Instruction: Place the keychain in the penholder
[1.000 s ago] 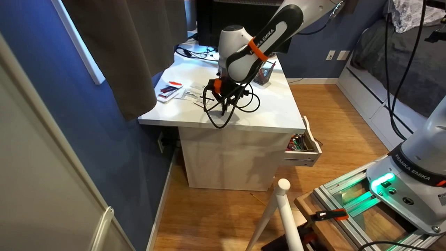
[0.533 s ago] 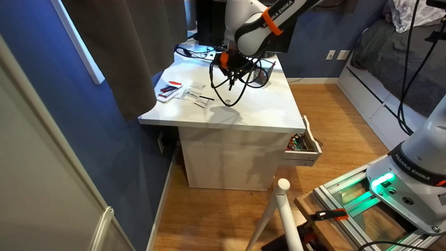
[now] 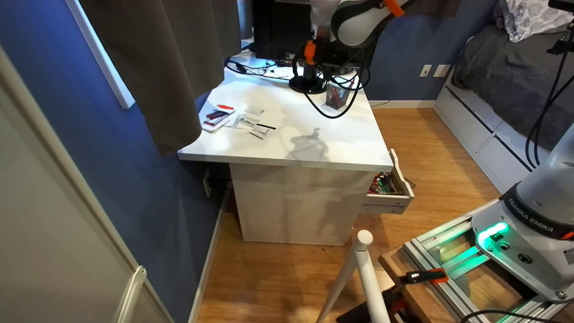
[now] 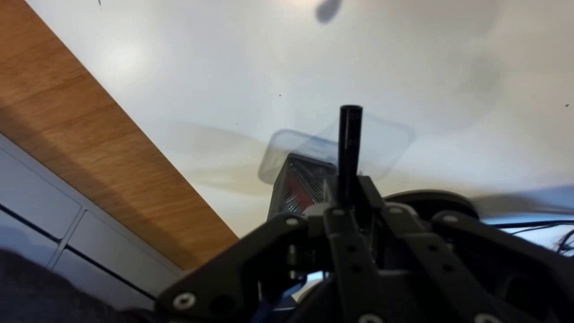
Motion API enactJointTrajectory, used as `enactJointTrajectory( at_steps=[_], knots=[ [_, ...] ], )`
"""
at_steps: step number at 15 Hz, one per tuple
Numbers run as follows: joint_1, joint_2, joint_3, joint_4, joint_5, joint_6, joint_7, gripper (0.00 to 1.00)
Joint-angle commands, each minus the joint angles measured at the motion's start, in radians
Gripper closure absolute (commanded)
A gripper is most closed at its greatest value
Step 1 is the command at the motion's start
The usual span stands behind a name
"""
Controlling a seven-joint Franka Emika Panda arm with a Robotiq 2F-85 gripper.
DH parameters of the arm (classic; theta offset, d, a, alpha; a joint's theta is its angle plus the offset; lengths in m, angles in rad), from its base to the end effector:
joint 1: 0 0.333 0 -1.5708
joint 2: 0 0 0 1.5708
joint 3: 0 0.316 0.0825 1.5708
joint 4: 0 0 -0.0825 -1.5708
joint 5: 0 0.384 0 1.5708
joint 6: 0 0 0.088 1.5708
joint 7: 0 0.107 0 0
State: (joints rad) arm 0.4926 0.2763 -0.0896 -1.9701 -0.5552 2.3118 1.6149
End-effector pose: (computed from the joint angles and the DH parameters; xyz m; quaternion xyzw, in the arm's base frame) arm 0.5675 0.2332 0.3409 0.8903 -0.3977 0.2021 0.0916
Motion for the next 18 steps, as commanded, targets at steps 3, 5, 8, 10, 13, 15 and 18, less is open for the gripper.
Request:
enactJointTrajectory(
  at_steps=[3, 5, 8, 10, 13, 15, 18],
  knots=[
    [-0.088, -0.037, 0.078, -0.027, -0.019, -0.010, 0.011, 0.89],
    [-0.089, -0.041, 0.082, -0.035, -0.019, -0.010, 0.013, 0.89],
    [-0.088, -0.041, 0.084, -0.039, -0.019, -0.010, 0.016, 0.97],
    [-0.118, -0.002, 0.080, -0.006, -0.043, 0.006, 0.021, 0.97],
    [-0.155, 0.050, 0.056, 0.048, -0.124, 0.016, 0.052, 0.97],
    [-0.185, 0.088, 0.046, 0.092, -0.149, 0.009, 0.050, 0.97],
    [-0.211, 0.147, 0.033, 0.163, -0.169, 0.007, 0.053, 0.97]
  ],
)
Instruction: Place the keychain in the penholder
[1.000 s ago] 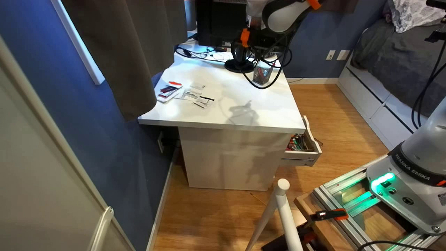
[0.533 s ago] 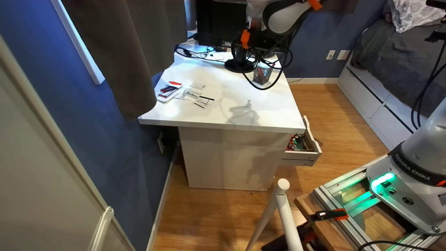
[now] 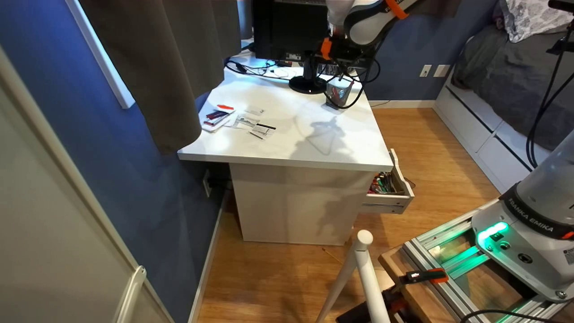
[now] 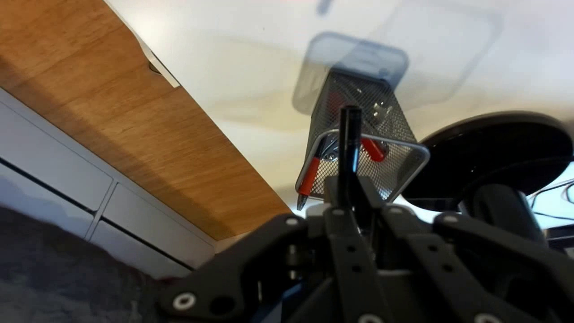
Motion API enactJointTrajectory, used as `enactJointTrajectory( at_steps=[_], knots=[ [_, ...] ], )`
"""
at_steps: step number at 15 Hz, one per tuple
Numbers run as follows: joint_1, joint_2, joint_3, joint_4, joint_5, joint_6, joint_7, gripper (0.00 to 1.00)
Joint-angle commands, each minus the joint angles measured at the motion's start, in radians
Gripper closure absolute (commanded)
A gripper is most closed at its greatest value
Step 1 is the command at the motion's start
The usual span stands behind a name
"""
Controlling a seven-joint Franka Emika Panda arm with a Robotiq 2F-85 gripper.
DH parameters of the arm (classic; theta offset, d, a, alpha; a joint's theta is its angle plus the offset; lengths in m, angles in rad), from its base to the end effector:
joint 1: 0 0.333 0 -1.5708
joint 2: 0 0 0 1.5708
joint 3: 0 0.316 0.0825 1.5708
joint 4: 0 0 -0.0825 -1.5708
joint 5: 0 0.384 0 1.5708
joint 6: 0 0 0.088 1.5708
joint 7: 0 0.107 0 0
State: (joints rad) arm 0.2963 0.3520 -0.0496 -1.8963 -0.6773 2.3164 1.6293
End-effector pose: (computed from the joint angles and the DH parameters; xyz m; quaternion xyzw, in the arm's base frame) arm 0.6182 0.1454 0.3277 0.8637 -0.4310 0.2276 0.1287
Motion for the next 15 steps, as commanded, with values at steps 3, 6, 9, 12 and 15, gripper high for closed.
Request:
enactJointTrajectory(
  at_steps=[3, 6, 9, 12, 15],
  knots=[
    [-0.024, 0.135, -0.017, 0.161, -0.040, -0.001, 0.037, 0.97],
    [-0.019, 0.196, -0.037, 0.224, -0.038, 0.000, 0.050, 0.97],
    [-0.014, 0.247, -0.059, 0.279, -0.041, -0.009, 0.073, 0.97],
    [-0.008, 0.286, -0.080, 0.318, -0.042, -0.016, 0.088, 0.97],
    [-0.004, 0.317, -0.095, 0.344, -0.040, -0.021, 0.098, 0.97]
  ],
)
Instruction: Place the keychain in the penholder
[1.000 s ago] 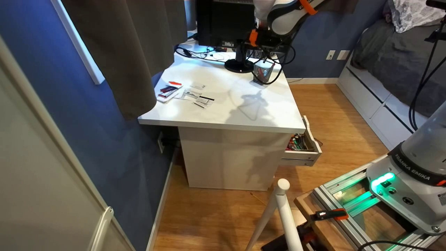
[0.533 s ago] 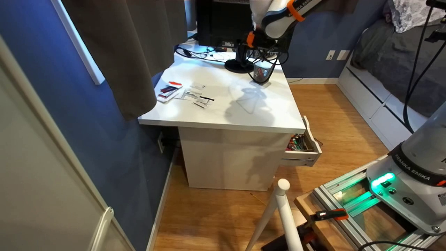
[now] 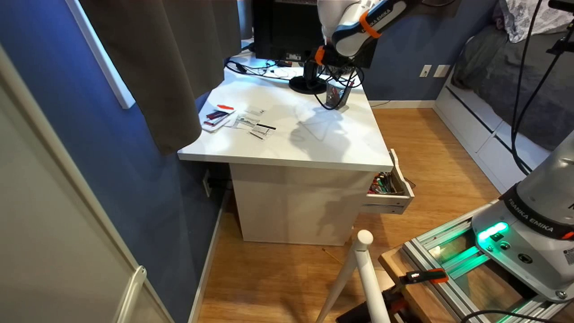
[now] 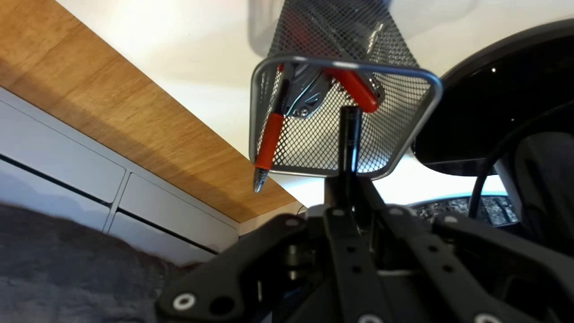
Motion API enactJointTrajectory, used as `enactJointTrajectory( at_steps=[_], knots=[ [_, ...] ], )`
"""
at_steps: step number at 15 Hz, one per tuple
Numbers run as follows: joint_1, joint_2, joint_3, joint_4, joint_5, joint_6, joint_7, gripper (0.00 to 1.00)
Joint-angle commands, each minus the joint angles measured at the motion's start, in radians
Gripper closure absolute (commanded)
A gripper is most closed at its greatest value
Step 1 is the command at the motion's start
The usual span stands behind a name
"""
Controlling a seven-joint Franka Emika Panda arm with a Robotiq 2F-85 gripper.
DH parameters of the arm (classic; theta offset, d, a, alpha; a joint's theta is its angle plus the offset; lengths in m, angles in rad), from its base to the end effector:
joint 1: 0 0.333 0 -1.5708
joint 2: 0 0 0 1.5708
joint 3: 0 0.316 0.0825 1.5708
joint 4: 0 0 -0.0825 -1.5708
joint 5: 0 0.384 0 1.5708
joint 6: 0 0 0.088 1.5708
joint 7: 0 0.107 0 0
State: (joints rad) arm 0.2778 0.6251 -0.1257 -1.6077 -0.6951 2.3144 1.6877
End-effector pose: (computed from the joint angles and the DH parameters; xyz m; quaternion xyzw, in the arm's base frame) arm 0.6968 0.1071 0.2777 0.8276 -0.4766 0.2556 0.1500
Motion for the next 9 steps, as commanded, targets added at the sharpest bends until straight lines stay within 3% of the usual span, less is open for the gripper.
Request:
enactJointTrajectory(
  at_steps=[1, 9],
  knots=[
    [0.014, 0.051, -0.022, 0.061, -0.020, -0.020, 0.040, 0.97],
    [0.015, 0.106, -0.033, 0.088, -0.007, -0.031, 0.038, 0.97]
  ],
)
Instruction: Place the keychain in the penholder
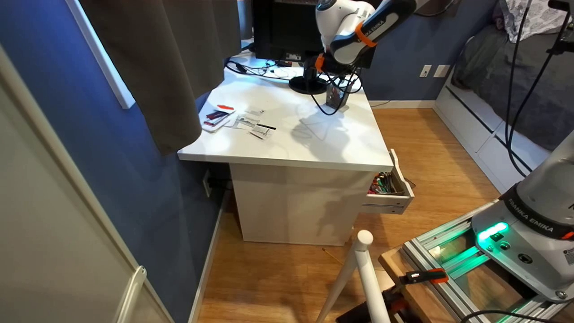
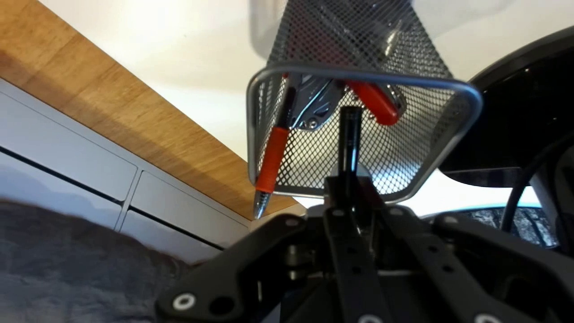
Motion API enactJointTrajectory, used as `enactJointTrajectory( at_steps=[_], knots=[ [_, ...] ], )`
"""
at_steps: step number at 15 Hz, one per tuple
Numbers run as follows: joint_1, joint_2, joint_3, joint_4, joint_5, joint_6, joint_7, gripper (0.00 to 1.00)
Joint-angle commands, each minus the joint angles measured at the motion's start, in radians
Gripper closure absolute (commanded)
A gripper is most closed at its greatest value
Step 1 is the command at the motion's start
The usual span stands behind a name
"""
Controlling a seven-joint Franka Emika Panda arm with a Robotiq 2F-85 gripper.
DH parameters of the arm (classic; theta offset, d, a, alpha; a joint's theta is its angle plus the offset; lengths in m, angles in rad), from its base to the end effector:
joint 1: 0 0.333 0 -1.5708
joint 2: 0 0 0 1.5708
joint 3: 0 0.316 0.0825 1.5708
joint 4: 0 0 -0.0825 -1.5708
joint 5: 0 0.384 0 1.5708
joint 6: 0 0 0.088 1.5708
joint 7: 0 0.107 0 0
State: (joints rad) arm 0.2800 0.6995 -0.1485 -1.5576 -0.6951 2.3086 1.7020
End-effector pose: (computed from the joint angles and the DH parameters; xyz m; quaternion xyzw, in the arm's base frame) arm 0.7064 0.0972 0.2489 0.8212 -0.4833 0.2532 0.1672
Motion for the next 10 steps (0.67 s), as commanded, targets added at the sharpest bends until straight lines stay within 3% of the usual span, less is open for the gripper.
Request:
enactJointTrajectory(
  at_steps=[1, 3, 4, 6, 10],
  knots=[
    [0.011, 0.035, -0.008, 0.038, -0.001, -0.027, 0.021, 0.97],
    [0.010, 0.040, -0.005, 0.039, 0.006, -0.031, 0.016, 0.97],
    [0.009, 0.041, -0.003, 0.040, 0.011, -0.034, 0.014, 0.64],
    [0.011, 0.040, -0.004, 0.039, 0.010, -0.037, 0.016, 0.58],
    [0.024, 0.004, -0.004, 0.032, 0.002, -0.032, 0.024, 0.30]
  ],
)
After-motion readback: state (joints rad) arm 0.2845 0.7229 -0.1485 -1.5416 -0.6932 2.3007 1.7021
